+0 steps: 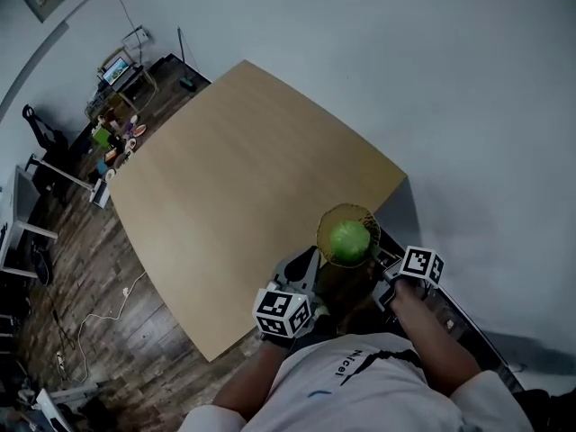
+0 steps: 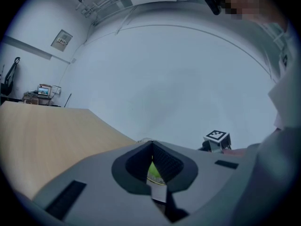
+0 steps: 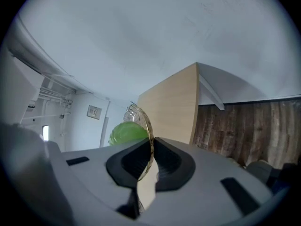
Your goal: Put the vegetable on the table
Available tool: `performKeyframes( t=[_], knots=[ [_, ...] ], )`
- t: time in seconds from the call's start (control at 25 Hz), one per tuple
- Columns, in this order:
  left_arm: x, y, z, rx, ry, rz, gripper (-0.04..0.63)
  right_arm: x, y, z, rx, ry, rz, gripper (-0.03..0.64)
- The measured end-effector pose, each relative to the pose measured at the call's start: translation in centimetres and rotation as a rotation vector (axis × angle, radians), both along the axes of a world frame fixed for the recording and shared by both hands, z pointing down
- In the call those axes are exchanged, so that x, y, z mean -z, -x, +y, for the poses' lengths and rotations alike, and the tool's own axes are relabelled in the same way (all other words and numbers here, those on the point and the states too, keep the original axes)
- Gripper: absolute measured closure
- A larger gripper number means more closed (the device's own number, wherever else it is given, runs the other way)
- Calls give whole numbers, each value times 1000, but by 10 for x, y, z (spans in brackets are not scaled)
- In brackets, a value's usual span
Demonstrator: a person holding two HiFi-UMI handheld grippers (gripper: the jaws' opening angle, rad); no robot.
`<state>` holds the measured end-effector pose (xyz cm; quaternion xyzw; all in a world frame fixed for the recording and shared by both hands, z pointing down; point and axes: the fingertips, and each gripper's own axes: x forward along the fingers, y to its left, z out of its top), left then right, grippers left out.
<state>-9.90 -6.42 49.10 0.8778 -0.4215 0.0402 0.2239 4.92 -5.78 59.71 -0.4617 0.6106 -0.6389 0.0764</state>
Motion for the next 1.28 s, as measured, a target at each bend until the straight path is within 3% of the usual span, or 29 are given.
performKeyframes(
  t=[0.32, 0.52, 0.68, 0.88, 1.28],
  knots=[
    [-15, -9, -59, -29, 45, 32, 583, -18, -10, -59, -89, 28, 13, 589],
    [-43, -25, -142, -10, 83, 17, 583, -47, -23, -141, -58, 62, 25, 589],
    [-44, -30, -145, -1, 102, 2, 583, -54, -24, -143, -35, 82, 40, 589],
    [-60, -44, -210, 32, 144, -9, 583, -84, -36, -214, -41, 123, 35, 589],
    [-94, -49, -237, 72, 204, -33, 583, -136, -48, -244, -60, 191, 33, 584]
  ],
)
